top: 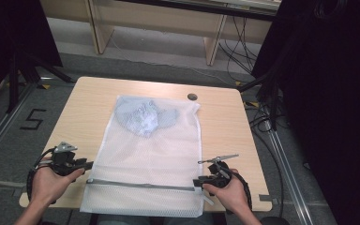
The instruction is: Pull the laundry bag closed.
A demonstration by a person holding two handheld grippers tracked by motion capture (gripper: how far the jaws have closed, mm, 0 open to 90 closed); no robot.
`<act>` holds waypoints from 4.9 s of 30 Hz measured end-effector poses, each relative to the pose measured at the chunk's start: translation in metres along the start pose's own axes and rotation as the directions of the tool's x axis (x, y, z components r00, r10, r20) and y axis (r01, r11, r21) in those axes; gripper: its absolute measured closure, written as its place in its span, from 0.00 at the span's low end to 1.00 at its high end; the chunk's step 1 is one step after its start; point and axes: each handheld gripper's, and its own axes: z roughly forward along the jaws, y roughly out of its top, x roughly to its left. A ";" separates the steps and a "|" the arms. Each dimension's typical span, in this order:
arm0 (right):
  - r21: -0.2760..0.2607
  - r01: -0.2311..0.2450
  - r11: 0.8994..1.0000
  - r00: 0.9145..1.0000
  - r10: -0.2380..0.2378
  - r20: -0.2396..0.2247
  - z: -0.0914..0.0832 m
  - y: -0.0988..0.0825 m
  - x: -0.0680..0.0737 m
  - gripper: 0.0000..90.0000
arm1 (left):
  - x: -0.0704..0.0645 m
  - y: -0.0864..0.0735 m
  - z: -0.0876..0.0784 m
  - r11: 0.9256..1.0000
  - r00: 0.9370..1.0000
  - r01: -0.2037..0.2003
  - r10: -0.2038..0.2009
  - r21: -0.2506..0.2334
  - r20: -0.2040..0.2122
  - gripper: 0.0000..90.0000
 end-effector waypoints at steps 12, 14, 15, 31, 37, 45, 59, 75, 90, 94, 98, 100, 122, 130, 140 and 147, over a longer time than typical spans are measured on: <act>-0.036 0.056 0.998 0.998 -0.057 -0.027 0.005 0.009 0.017 0.72 | -0.002 -0.003 0.005 0.994 0.996 0.076 -0.071 0.082 -0.063 0.93; -0.040 0.058 0.998 0.998 -0.059 -0.029 0.005 0.010 0.019 0.72 | -0.002 -0.002 0.004 0.992 0.996 0.074 -0.068 0.104 -0.060 0.96; -0.036 0.082 0.996 0.996 -0.083 -0.026 0.006 0.011 0.025 0.72 | -0.005 -0.001 0.004 0.990 0.995 0.083 -0.077 0.111 -0.057 0.97; -0.028 0.157 0.987 0.984 -0.158 -0.077 0.029 0.033 0.068 0.79 | -0.014 -0.002 0.011 0.978 0.996 0.090 -0.088 0.186 -0.023 1.00; -0.035 0.213 0.976 0.970 -0.216 -0.108 0.042 0.045 0.088 0.79 | -0.015 -0.003 0.016 0.977 0.997 0.068 -0.062 0.201 -0.036 1.00; -0.019 0.240 0.971 0.963 -0.240 -0.123 0.060 0.058 0.110 0.79 | -0.015 -0.003 0.018 0.971 0.998 0.065 -0.062 0.231 -0.021 0.98; -0.044 0.310 0.950 0.936 -0.313 -0.159 0.085 0.071 0.140 0.84 | -0.016 0.000 0.021 0.963 0.998 0.066 -0.063 0.262 -0.019 0.99; -0.070 0.311 0.948 0.922 -0.319 -0.218 0.114 0.081 0.174 0.83 | -0.016 0.000 0.021 0.962 0.995 0.099 -0.095 0.256 -0.025 1.00; -0.071 0.315 0.946 0.909 -0.323 -0.263 0.137 0.093 0.203 0.82 | -0.014 0.001 0.021 0.960 0.996 0.086 -0.084 0.265 -0.019 1.00; -0.068 0.313 0.948 0.906 -0.319 -0.277 0.144 0.095 0.209 0.82 | -0.013 0.000 0.021 0.962 0.996 0.093 -0.092 0.257 -0.015 1.00; -0.064 0.313 0.948 0.905 -0.318 -0.282 0.148 0.095 0.211 0.82 | -0.013 0.000 0.021 0.962 0.995 0.096 -0.095 0.255 -0.018 1.00; -0.059 0.303 0.951 0.908 -0.307 -0.285 0.148 0.095 0.213 0.83 | -0.013 0.000 0.021 0.962 0.995 0.099 -0.097 0.254 -0.018 1.00; -0.025 0.250 0.968 0.922 -0.246 -0.299 0.170 0.103 0.227 0.81 | -0.010 -0.001 0.020 0.962 0.994 0.103 -0.106 0.254 -0.001 1.00; -0.014 0.253 0.967 0.923 -0.246 -0.297 0.176 0.103 0.227 0.82 | -0.007 -0.001 0.021 0.964 0.996 0.083 -0.088 0.254 0.008 1.00; -0.012 0.251 0.968 0.920 -0.243 -0.308 0.180 0.104 0.228 0.85 | -0.010 -0.001 0.021 0.961 0.991 0.129 -0.130 0.243 -0.010 1.00; -0.016 0.261 0.965 0.921 -0.253 -0.297 0.182 0.103 0.229 0.92 | -0.007 -0.001 0.020 0.963 0.995 0.092 -0.097 0.254 0.006 1.00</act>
